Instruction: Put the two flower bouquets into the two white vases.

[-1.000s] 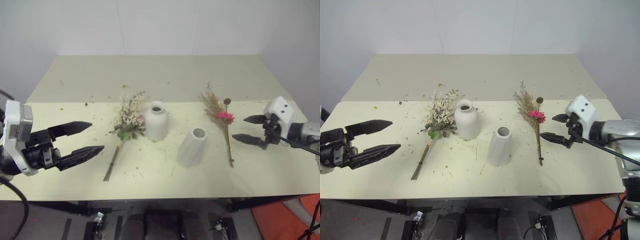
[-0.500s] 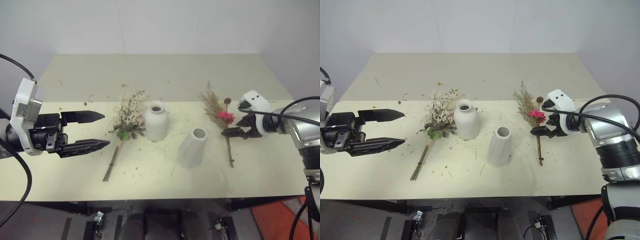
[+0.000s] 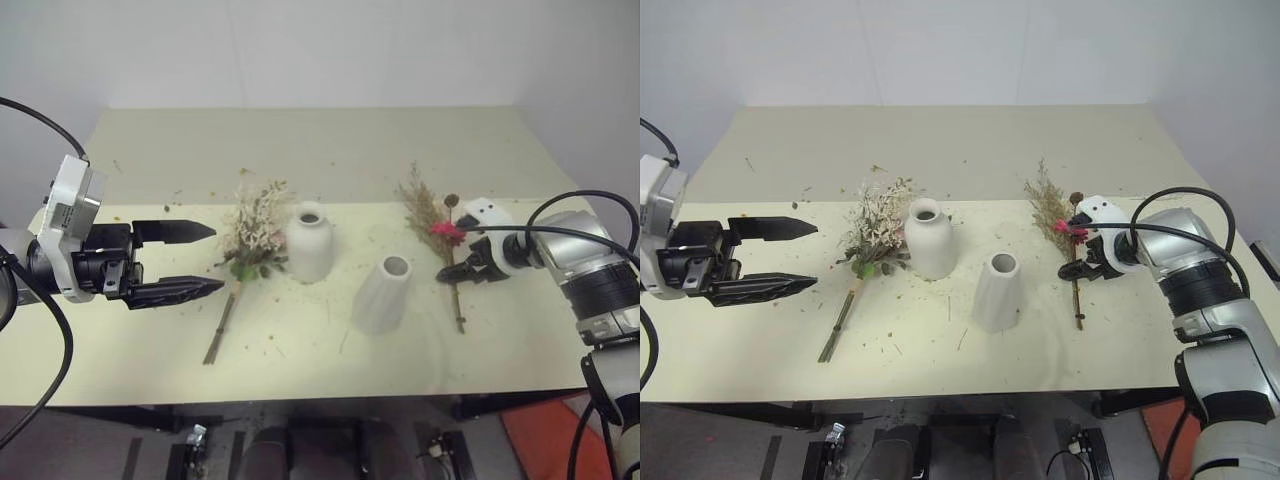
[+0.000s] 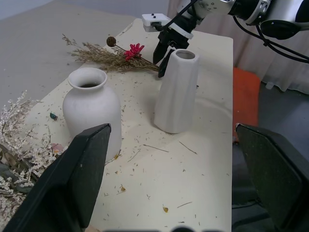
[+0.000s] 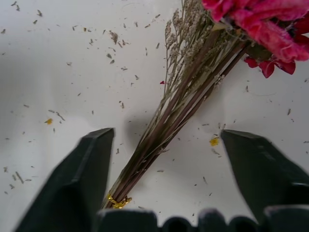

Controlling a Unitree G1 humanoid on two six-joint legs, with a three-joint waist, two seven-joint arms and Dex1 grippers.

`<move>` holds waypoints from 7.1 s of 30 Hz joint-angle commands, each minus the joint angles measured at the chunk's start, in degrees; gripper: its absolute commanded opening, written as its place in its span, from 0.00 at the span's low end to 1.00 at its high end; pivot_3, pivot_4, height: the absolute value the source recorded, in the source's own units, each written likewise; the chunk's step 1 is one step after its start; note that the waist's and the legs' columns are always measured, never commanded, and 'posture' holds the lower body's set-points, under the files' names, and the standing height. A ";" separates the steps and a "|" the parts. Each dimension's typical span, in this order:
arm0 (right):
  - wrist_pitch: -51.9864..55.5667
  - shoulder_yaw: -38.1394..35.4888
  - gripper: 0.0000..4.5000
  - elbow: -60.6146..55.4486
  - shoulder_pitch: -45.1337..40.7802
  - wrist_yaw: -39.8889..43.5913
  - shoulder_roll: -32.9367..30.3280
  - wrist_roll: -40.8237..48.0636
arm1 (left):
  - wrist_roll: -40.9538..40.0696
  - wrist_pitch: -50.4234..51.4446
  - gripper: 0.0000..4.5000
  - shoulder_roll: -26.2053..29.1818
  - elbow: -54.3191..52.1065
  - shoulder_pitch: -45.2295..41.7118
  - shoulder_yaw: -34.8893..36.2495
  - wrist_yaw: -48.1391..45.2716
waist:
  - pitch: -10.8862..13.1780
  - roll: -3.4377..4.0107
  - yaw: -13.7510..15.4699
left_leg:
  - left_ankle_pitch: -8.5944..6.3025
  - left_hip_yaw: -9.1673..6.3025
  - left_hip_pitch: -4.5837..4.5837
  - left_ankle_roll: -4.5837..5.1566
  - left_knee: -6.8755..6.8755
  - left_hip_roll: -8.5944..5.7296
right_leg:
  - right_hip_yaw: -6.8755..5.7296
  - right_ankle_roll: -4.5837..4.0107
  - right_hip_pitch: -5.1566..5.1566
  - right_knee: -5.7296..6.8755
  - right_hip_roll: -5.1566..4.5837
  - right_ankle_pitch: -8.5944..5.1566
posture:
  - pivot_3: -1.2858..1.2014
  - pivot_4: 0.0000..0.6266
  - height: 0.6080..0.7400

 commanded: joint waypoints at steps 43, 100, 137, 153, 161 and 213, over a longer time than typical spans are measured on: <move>-8.75 -42.02 0.00 -41.90 17.24 -9.96 18.62 51.30 | 10.64 -2.79 1.00 -11.92 12.61 -23.28 -20.36 -12.83 | 0.01 0.01 -0.13 | 0.00 -0.04 0.01 0.01 0.03 0.05 | 0.01 0.06 0.03 0.10 0.08 0.04 | 0.52 0.24 1.00; -49.55 -25.55 0.99 2.02 8.76 27.24 1.52 17.85 | 8.72 1.61 1.00 -5.73 5.14 -7.26 -6.24 -5.65 | 0.06 -0.03 -0.69 | -0.01 0.04 0.20 0.02 0.04 0.19 | 0.11 0.04 0.10 0.08 0.22 0.05 | 0.52 0.24 1.00; -67.12 -17.11 1.00 36.52 -16.50 37.57 2.95 12.95 | 27.47 26.40 0.87 -8.39 10.32 -11.26 -31.98 26.38 | 0.25 0.20 -0.15 | 0.00 0.02 0.29 0.00 0.01 -0.05 | 0.08 0.00 0.19 0.18 -0.08 0.08 | 0.52 0.24 1.00; -66.89 -14.06 1.00 34.74 -14.16 37.57 0.88 16.65 | 29.57 28.00 0.00 -9.94 14.59 -12.18 -22.58 30.92 | 0.25 0.20 -0.37 | 0.00 0.01 0.42 0.00 -0.03 -0.02 | 0.12 0.00 0.24 0.23 -0.11 0.08 | 0.52 0.24 1.00; -66.61 -14.60 1.00 33.83 -12.73 37.57 0.86 17.46 | 26.19 22.94 0.00 -12.80 15.07 -19.02 -8.67 33.22 | 0.27 0.18 0.02 | 0.00 -0.01 0.19 -0.01 -0.01 -0.03 | 0.05 0.04 0.09 0.19 -0.20 0.11 | 0.52 0.24 1.00; -60.84 -21.77 1.00 22.70 -3.08 37.57 -1.71 19.70 | 11.88 -1.48 0.00 -42.75 22.78 -35.73 -11.75 22.07 | 0.27 0.15 -0.02 | 0.02 0.03 -0.04 -0.04 0.20 -0.17 | 0.10 0.36 0.09 -0.01 -0.29 0.34 | 0.52 0.24 1.00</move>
